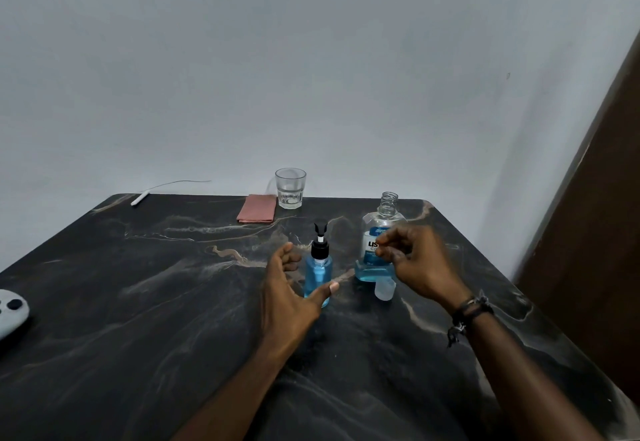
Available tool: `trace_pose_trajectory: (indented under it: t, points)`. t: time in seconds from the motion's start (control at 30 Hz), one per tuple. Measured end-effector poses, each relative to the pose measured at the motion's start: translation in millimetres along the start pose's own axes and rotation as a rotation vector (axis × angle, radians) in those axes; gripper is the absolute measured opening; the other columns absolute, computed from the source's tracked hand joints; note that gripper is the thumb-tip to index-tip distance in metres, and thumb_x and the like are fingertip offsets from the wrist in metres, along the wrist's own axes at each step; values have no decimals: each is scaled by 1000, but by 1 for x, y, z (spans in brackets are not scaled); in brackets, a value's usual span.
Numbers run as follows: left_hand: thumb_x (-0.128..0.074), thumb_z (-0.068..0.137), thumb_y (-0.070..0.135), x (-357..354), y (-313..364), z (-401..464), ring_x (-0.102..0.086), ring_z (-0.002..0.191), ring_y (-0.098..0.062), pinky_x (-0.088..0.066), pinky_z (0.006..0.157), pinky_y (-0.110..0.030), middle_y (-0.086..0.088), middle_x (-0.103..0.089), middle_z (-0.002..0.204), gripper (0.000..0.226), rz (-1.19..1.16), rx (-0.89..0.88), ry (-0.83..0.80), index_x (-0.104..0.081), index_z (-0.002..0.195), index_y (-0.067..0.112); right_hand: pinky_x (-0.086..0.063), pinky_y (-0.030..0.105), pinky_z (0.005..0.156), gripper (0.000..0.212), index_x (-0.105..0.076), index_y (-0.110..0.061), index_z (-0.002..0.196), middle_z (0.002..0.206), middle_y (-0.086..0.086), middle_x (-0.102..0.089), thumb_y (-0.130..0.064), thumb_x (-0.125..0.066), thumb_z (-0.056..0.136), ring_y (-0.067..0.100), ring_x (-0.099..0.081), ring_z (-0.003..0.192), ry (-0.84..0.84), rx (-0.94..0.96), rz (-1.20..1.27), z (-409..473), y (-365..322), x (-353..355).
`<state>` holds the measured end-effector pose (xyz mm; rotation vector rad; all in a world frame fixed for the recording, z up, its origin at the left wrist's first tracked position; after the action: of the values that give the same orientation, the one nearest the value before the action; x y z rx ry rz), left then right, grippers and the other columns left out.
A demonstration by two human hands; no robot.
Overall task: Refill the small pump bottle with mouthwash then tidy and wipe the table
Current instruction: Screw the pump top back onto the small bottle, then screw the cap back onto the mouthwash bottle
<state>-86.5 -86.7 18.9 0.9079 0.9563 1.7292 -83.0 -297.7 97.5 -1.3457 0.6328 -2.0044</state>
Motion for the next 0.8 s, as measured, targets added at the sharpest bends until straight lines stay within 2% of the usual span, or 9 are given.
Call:
trace_pose_trajectory:
  t: [0.13,0.23,0.3,0.37,0.43,0.5,0.6,0.7,0.8]
  points:
    - [-91,61,31,6,4,-4,-53,96,-7,-42,82,-10,5,-53,106,74,24,-125,178,-45,117,24,-58,29,69,16,-66,-23,91,83,-9,-70,-24,-78,81,8,-66,77,9,-65,-284,-5,10,0]
    - [-80,73,37,12,12,-10,-50,85,-17,-45,78,-27,-1,-47,92,50,4,-344,332,-43,99,18,-55,34,73,40,-63,-23,101,92,-5,-69,-46,-80,73,17,-66,86,-11,-120,-443,-11,15,-5]
    - [-71,76,33,15,18,-13,-46,79,-24,-44,71,-40,-1,-42,87,38,-7,-489,366,-41,93,16,-55,34,77,55,-61,-24,110,104,-2,-70,-57,-78,69,22,-67,96,-67,-140,-542,-13,18,-13]
    - [-67,74,25,15,25,-17,-44,75,-25,-41,65,-44,0,-40,85,32,18,-612,342,-40,87,15,-56,34,78,61,-59,-22,112,108,2,-70,-62,-75,69,24,-67,97,-104,-176,-607,-16,22,-21]
    - [-66,72,21,12,32,-24,-44,74,-22,-39,63,-40,1,-41,83,29,89,-758,295,-41,84,15,-55,34,76,60,-59,-20,107,106,5,-70,-63,-75,68,26,-66,96,-86,-202,-621,-18,24,-28]
    - [-67,73,19,4,39,-34,-45,76,-18,-38,65,-33,1,-44,85,26,150,-928,219,-44,84,14,-50,32,71,55,-59,-19,101,104,6,-69,-60,-75,69,27,-66,95,-57,-204,-615,-19,24,-33]
    - [-69,75,14,-9,46,-46,-50,77,-19,-41,66,-32,-2,-50,87,23,184,-1088,78,-50,87,13,-47,31,69,43,-60,-18,98,103,7,-69,-50,-76,73,28,-66,94,-26,-207,-604,-19,23,-33]
    - [-70,78,14,-21,50,-52,-58,81,-24,-48,73,-35,-6,-58,92,21,212,-1124,-58,-55,92,10,-49,32,73,40,-64,-18,99,103,7,-70,-45,-75,72,30,-66,98,-27,-220,-542,-19,25,-27]
    - [-66,85,12,-32,52,-49,-59,104,-24,-49,90,-37,-10,-61,110,25,229,-1029,-174,-59,108,5,-45,29,71,34,-69,-17,97,100,6,-72,-40,-75,72,27,-67,99,-57,-219,-460,-17,28,-15]
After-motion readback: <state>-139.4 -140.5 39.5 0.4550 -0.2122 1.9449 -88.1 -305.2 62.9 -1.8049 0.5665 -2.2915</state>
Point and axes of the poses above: each hand's wrist, its own z-axis towards the middle knuckle, its own x-axis out of the back of the hand, y = z × x, the point moved 2 cm from there along z, towards the middle knuckle
